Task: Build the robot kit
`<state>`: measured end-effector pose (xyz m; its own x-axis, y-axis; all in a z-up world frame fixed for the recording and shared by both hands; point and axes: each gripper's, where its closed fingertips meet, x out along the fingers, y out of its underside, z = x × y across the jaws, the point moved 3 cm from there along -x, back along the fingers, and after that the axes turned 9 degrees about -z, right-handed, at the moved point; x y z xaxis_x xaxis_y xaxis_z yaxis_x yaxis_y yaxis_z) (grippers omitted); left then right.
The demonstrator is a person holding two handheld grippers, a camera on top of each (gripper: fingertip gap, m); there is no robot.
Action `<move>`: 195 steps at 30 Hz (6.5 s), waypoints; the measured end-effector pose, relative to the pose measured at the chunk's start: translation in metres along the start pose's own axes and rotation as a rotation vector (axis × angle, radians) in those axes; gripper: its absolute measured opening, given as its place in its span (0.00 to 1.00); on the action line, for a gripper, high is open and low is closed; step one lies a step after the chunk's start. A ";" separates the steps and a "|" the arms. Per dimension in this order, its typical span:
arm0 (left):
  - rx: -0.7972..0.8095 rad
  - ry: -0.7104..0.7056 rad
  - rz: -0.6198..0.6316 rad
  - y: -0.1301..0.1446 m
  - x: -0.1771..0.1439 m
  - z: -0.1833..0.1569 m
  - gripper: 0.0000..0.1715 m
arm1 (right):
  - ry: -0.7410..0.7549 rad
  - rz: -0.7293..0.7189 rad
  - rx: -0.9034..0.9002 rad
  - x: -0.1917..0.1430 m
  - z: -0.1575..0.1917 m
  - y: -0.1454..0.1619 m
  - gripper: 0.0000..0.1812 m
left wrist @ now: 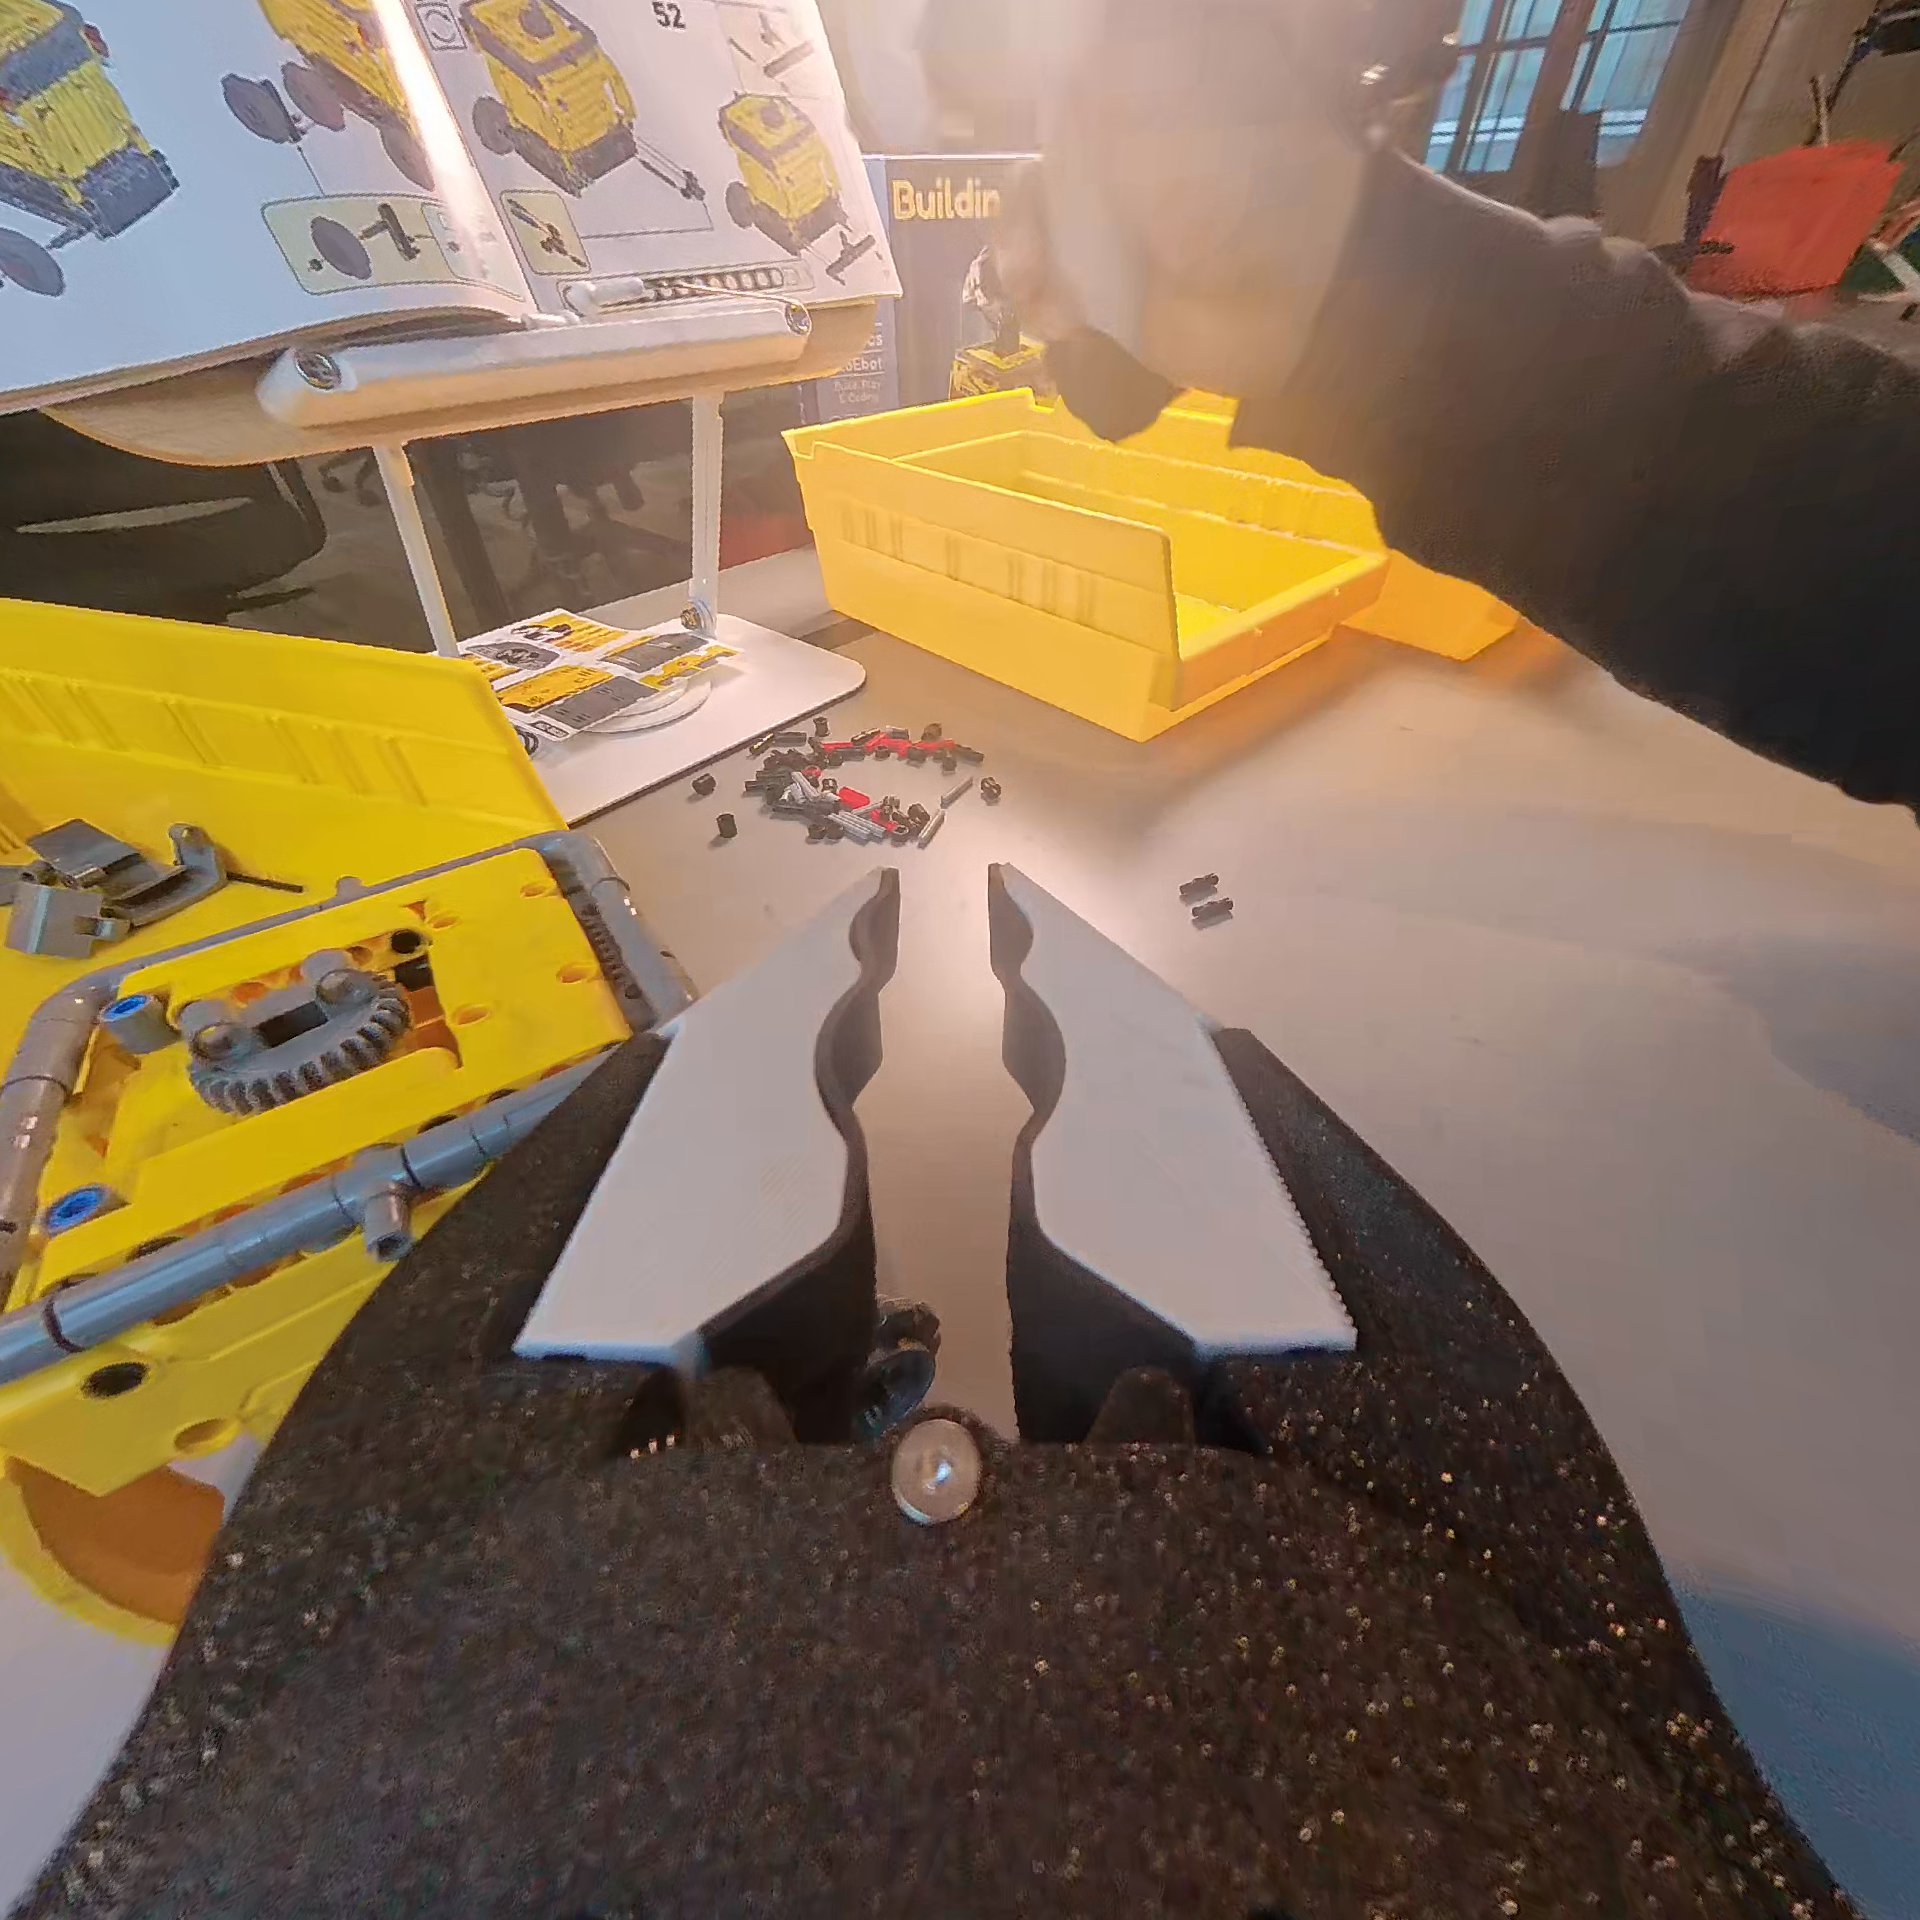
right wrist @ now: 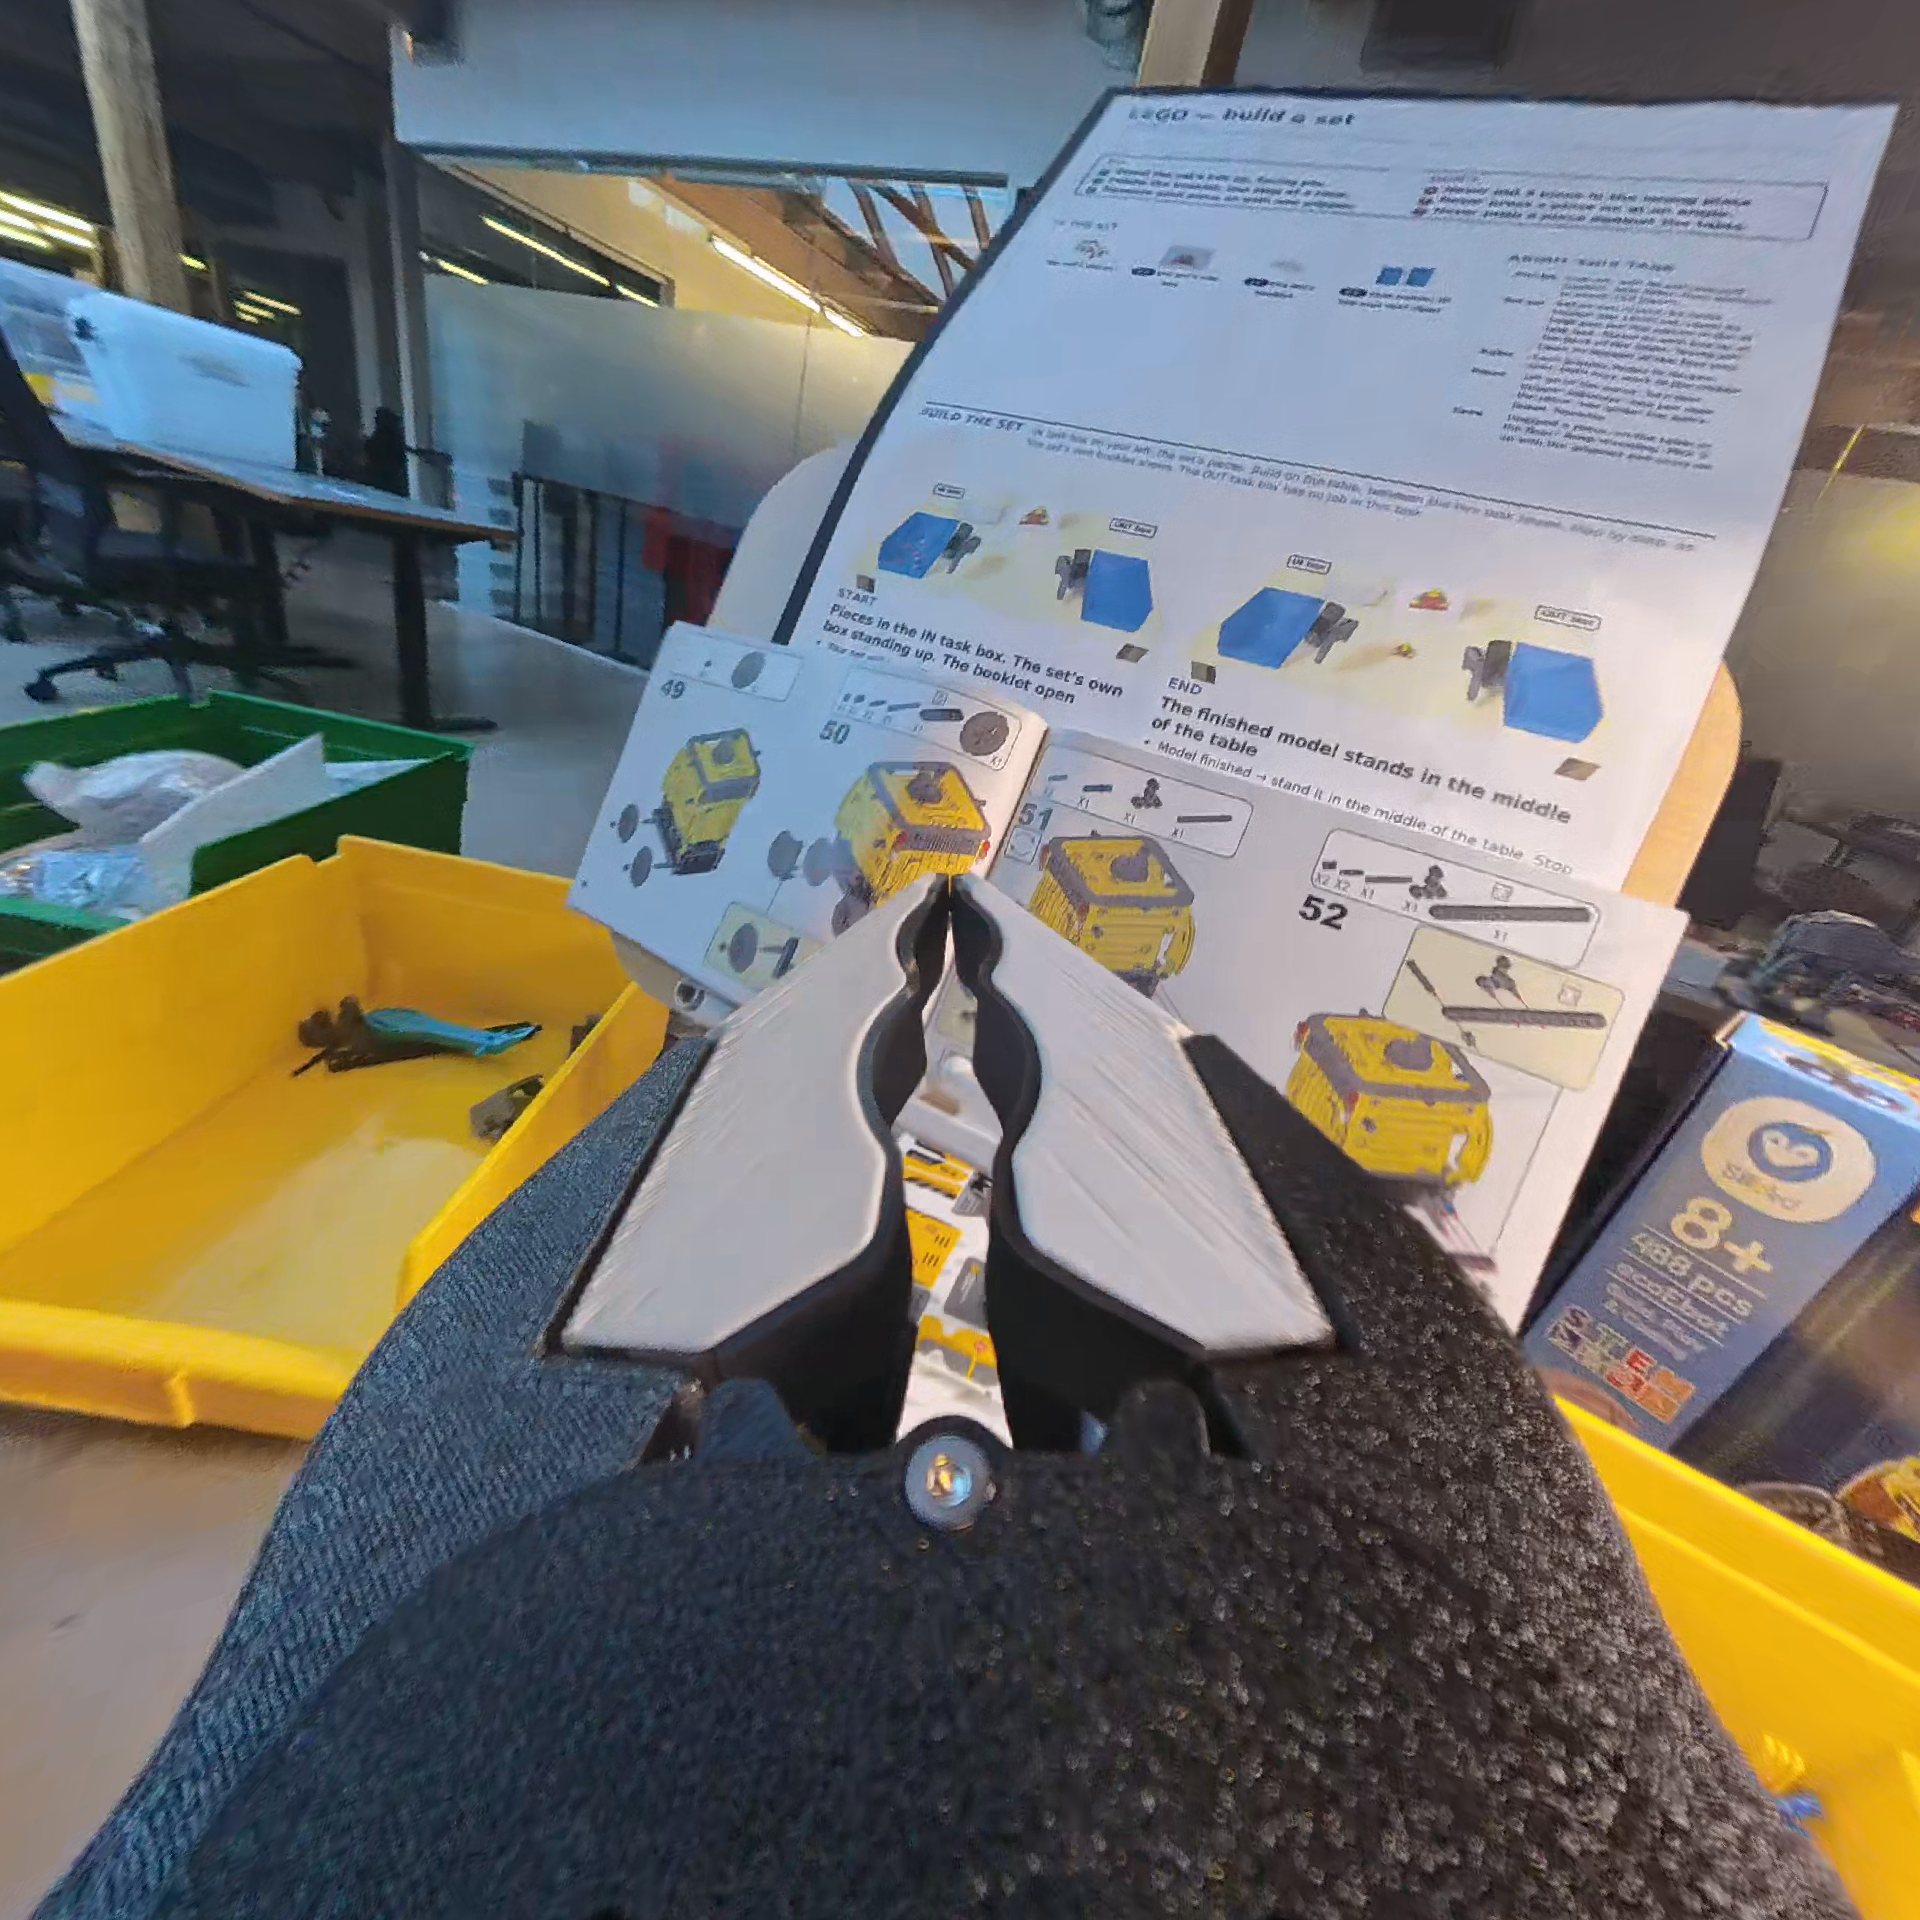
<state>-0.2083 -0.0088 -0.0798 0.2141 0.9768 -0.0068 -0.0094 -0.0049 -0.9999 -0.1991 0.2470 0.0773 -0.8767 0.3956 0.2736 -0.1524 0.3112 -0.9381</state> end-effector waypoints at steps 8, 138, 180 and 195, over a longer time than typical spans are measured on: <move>-0.036 0.003 -0.013 -0.002 -0.003 0.003 0.09 | 0.066 0.084 -0.017 0.074 -0.030 0.031 0.01; -0.037 0.035 0.040 0.006 0.002 0.000 0.14 | -0.477 0.746 0.090 -0.217 0.036 0.143 0.03; 0.098 -0.226 -0.251 -0.080 -0.094 0.043 0.15 | -0.299 0.117 0.118 -0.202 0.040 0.100 0.26; 0.173 -0.254 1.136 0.067 -0.345 0.134 0.32 | -0.399 0.143 0.071 -0.209 0.052 0.100 0.23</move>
<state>-0.4142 -0.3176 -0.1430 -0.2033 0.4447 -0.8723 -0.2056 -0.8904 -0.4060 -0.0547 0.1507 -0.0850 -0.9969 0.0611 0.0492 -0.0353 0.2118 -0.9767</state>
